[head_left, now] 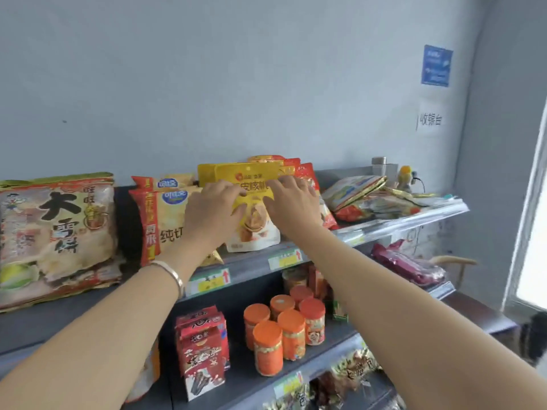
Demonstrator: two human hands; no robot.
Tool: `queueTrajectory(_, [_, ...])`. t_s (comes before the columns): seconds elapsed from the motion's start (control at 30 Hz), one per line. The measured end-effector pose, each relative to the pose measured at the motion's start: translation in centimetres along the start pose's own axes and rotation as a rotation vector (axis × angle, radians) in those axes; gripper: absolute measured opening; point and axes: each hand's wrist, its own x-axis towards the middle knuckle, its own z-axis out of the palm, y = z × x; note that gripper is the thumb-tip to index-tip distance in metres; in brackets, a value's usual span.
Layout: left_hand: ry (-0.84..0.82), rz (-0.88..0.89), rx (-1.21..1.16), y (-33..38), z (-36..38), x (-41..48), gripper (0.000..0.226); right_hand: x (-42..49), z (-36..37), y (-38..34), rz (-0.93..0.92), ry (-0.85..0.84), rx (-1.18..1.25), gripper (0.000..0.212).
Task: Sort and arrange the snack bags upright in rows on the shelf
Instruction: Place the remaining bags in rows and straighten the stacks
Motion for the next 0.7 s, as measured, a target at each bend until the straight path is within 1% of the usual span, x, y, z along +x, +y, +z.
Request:
queueTrajectory(0.1, [-0.085,0.040,-0.053,5.1,3.3,1.6,0.028,-1.3,-1.1,6.3,0.111,-0.036,-0.076,0.040])
queueTrajectory(0.17, [-0.102,0.075,-0.099,8.3,5.4,2.9,0.029,-1.9,-1.6,10.1,0.157,-0.062,-0.095,0.042])
queueTrajectory(0.23, [-0.117,0.130,-0.121,11.4,7.9,4.2,0.030,-2.2,-1.7,13.8,0.194,-0.063,-0.097,0.039])
queueTrajectory(0.33, [-0.124,0.178,-0.176,14.4,11.4,5.9,0.029,-2.1,-1.3,18.2,0.239,-0.075,-0.123,0.037])
queueTrajectory(0.5, [-0.174,0.189,-0.235,17.6,18.8,10.8,0.033,0.5,0.5,25.8,0.318,-0.107,-0.121,0.039])
queueTrajectory(0.7, [-0.207,0.154,-0.246,19.9,27.5,18.1,0.040,6.2,3.3,32.9,0.396,-0.117,-0.123,0.035])
